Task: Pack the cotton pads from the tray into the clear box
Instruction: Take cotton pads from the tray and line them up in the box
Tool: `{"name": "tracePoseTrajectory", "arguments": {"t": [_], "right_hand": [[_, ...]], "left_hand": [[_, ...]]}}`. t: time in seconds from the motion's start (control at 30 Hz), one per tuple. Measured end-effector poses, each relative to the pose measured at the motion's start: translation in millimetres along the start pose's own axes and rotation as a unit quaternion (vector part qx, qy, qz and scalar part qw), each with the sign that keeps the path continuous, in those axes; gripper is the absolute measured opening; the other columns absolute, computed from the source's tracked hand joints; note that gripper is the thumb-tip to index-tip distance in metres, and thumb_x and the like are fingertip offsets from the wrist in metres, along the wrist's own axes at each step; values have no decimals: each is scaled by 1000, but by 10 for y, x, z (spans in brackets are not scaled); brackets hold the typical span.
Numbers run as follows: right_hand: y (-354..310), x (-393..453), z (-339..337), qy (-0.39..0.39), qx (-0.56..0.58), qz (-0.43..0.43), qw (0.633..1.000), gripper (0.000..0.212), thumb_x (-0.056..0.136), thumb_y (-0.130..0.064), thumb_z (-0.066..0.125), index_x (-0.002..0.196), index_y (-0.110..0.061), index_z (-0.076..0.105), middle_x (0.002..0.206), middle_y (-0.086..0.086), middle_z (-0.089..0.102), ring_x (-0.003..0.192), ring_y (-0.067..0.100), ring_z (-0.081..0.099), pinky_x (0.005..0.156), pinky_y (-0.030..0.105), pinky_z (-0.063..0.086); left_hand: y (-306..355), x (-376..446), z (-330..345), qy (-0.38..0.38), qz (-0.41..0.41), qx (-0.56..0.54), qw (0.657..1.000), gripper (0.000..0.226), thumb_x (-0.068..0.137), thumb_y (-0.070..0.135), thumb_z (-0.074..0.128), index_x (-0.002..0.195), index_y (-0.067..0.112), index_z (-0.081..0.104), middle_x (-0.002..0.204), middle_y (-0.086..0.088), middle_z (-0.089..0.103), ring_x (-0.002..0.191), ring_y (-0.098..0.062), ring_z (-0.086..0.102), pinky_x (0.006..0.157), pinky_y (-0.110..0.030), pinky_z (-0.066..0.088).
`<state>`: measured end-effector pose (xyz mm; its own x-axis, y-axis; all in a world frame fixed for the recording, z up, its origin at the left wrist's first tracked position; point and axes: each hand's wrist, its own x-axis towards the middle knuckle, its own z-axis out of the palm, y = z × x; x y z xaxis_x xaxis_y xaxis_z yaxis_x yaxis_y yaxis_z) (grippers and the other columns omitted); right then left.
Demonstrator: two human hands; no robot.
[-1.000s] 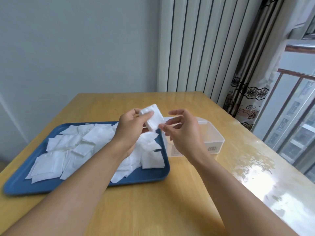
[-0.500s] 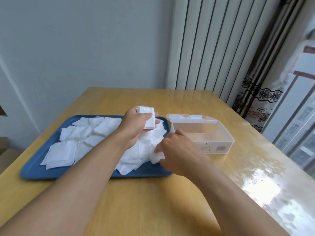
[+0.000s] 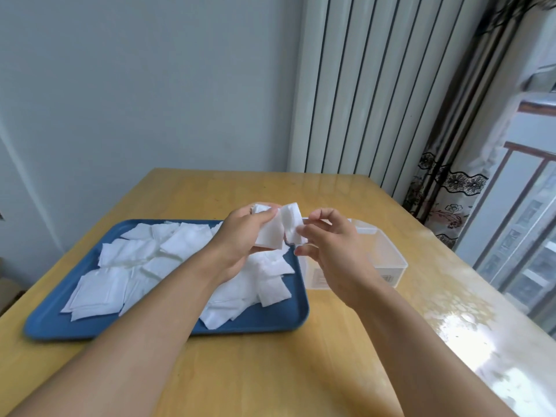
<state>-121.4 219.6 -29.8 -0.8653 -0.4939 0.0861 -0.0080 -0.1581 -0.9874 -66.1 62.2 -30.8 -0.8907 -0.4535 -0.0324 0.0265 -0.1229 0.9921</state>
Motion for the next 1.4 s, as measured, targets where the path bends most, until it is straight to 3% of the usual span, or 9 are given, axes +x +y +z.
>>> {"name": "tracePoseTrajectory", "arguments": {"t": [0.17,0.33,0.43,0.53,0.7,0.83,1.17,1.3,1.4], "right_hand": [[29,38,-8,-9,75,47,996,8,98,-4,60,106,-6,62,95,9,67,81,26,74,82,35,56],[25,32,5,-6,14,72,997,56,87,-51,73,125,-12,59,121,9,68,86,32,76,97,46,55],[54,37,-11,35,-52,50,997,43,90,-31,76,126,-14,58,105,3,75,75,25,77,93,44,58],[78,50,-28,32,-41,31,998,24,96,-16,68,117,-4,66,101,12,77,79,25,77,72,33,61],[99,70,-47,34,-5,28,999,20,96,-15,69,111,-3,68,98,12,77,79,27,77,72,31,61],[101,89,-65,37,17,35,999,23,95,-18,71,113,-4,68,102,13,77,86,29,77,82,36,61],[93,-52,101,-28,24,23,999,26,92,-11,73,112,2,61,89,16,77,77,24,75,54,24,52],[68,-79,109,-3,25,16,1000,27,91,-11,74,111,1,60,88,15,77,75,25,75,52,25,53],[65,-90,117,-2,33,12,999,25,92,-12,74,110,-1,61,85,12,77,75,25,75,52,26,53]], "left_hand": [[1,-12,48,13,18,20,1000,18,89,21,78,106,20,74,110,-8,74,91,-21,68,89,-37,53],[-30,-13,51,37,43,69,996,28,83,18,83,107,28,72,120,-4,71,104,-12,67,84,-21,49],[-47,16,33,37,41,82,995,27,80,24,86,103,31,74,125,3,66,125,-13,57,102,-30,43],[-50,24,42,39,44,70,996,23,80,24,86,99,30,75,116,1,71,110,-18,65,102,-35,49],[-63,42,27,39,43,50,997,16,85,25,79,97,35,77,117,-7,74,113,-31,68,107,-56,48],[-71,56,27,67,51,32,996,18,98,16,67,107,31,72,120,-10,72,104,-28,70,103,-55,52],[58,-93,149,-27,29,-116,992,32,111,19,36,131,11,59,121,-9,74,108,-37,72,95,-51,54],[81,-104,176,-66,9,-141,988,45,104,45,42,132,13,57,124,-9,73,112,-33,71,94,-46,54],[54,-110,193,-73,28,-121,989,34,100,27,56,132,14,56,126,-6,72,112,-30,71,94,-45,52]]}}
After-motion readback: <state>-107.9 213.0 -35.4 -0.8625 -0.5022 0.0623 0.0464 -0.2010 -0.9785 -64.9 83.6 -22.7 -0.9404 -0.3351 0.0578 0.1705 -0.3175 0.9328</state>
